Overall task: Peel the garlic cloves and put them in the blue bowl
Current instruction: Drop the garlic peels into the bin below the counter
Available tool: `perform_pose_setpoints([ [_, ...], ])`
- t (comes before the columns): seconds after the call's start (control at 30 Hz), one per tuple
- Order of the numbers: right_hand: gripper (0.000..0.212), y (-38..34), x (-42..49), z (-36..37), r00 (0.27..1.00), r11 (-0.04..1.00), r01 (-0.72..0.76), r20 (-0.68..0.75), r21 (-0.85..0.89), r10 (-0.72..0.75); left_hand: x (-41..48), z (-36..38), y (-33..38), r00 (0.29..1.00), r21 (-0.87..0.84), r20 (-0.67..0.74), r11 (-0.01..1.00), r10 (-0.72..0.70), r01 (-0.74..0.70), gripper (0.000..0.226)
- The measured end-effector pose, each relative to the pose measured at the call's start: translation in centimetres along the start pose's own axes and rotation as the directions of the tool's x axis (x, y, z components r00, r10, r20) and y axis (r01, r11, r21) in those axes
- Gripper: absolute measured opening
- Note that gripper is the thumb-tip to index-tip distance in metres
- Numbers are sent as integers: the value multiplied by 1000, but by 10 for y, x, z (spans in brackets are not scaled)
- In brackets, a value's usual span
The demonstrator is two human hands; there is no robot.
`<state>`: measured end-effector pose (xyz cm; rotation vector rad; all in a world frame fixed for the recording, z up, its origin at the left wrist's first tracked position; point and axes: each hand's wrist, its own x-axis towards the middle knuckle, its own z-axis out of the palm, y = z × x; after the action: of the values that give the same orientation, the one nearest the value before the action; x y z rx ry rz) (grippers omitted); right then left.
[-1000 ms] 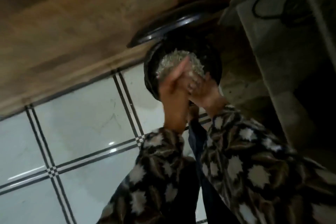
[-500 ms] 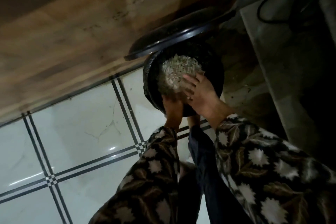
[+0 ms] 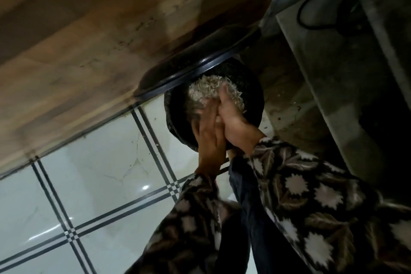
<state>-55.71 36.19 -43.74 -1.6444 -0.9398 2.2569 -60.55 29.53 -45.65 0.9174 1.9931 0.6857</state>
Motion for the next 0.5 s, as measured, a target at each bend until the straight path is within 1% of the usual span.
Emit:
perform_pose_setpoints([
  [0.03,79,-2,-6,-5,999,997,-36,-20,75,38,6,7,-18,985,60,-6,983,-174,174,54],
  [0.07,73,-9,-16,-11,998,990,-45,-43,136,52,9,1,-21,926,117,-30,919,-375,376,54],
  [0.1,64,-16,-29,-17,997,979,-37,-58,202,50,11,-4,-33,852,171,-55,835,-521,523,50],
  [0.13,56,-25,-44,-20,995,973,-30,-84,228,50,7,-17,-29,829,179,-32,813,-558,554,45],
  [0.17,49,-30,-61,-24,992,975,-19,-115,221,45,2,-28,-24,872,153,-7,861,-490,485,39],
  [0.2,44,-36,-78,-22,987,975,-24,-148,221,58,-11,-42,-6,929,108,32,925,-369,364,33],
  [0.23,41,-40,-99,-18,983,970,-12,-174,242,56,-26,-54,15,965,97,65,964,-253,246,28],
  [0.27,40,-42,-124,-10,978,962,-13,-195,272,69,-46,-67,33,984,109,88,984,-152,142,25],
  [0.3,40,-41,-147,-3,974,959,12,-221,284,54,-66,-80,48,993,167,97,985,-64,47,24],
  [0.37,36,-42,-198,8,968,964,109,-247,241,-48,-113,-103,86,990,257,38,956,133,-138,37],
  [0.4,31,-42,-231,13,961,961,171,-252,217,-114,-137,-112,108,974,242,7,945,225,-220,45],
  [0.43,26,-41,-267,15,946,953,232,-273,196,-174,-162,-119,131,958,217,14,934,287,-283,47],
  [0.5,23,-36,-344,12,895,932,337,-355,135,-272,-216,-128,170,930,111,95,925,355,-364,29],
])
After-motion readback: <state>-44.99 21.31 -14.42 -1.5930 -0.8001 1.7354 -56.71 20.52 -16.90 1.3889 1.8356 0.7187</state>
